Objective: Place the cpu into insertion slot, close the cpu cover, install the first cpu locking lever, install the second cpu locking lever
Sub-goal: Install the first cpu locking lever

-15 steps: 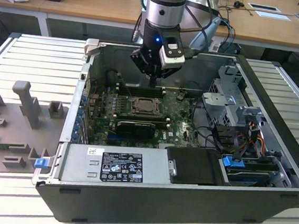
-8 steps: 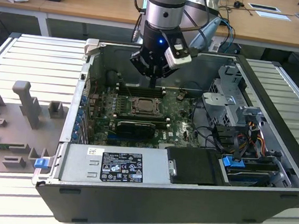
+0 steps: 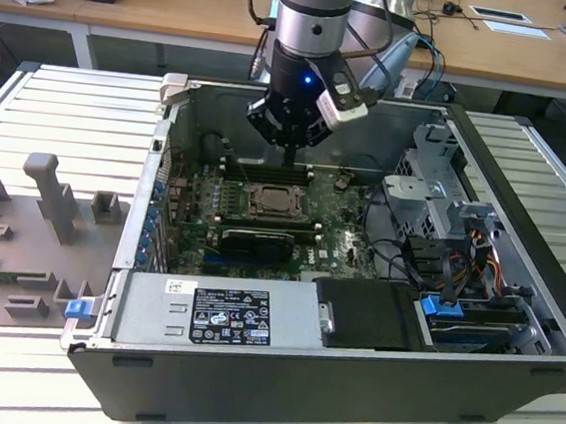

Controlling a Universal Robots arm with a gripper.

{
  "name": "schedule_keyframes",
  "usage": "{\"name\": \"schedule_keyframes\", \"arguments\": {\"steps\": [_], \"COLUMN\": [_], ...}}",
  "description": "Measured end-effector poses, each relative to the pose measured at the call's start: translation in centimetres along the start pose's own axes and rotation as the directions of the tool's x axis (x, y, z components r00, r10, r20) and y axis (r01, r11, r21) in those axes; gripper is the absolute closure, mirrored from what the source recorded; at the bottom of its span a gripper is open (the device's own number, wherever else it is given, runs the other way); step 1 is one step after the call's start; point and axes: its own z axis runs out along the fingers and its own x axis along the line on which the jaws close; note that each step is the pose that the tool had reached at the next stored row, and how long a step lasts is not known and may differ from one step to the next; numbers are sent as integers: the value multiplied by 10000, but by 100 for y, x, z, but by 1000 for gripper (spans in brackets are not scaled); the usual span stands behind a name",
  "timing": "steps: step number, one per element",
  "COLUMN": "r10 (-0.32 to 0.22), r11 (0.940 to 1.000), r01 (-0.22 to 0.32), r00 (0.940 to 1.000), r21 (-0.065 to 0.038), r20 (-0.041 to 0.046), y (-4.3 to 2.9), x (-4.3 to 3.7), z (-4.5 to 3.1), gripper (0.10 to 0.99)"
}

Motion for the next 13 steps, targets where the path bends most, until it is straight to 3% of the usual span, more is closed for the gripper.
{"name": "schedule_keyframes", "arguments": {"steps": [4, 7, 11, 13], "r10": [-292, -359, -237, -84], "r11": [9995, 9991, 9994, 9996], "r01": [292, 360, 238, 83], "r00": [9996, 9993, 9997, 10000], "r21": [-86, -239, -260, -262], "r20": [26, 46, 54, -29], "y": [-6, -4, 7, 12], "x": [8, 55, 216, 228], "z": [5, 19, 25, 43], "gripper": [980, 980, 980, 980]}}
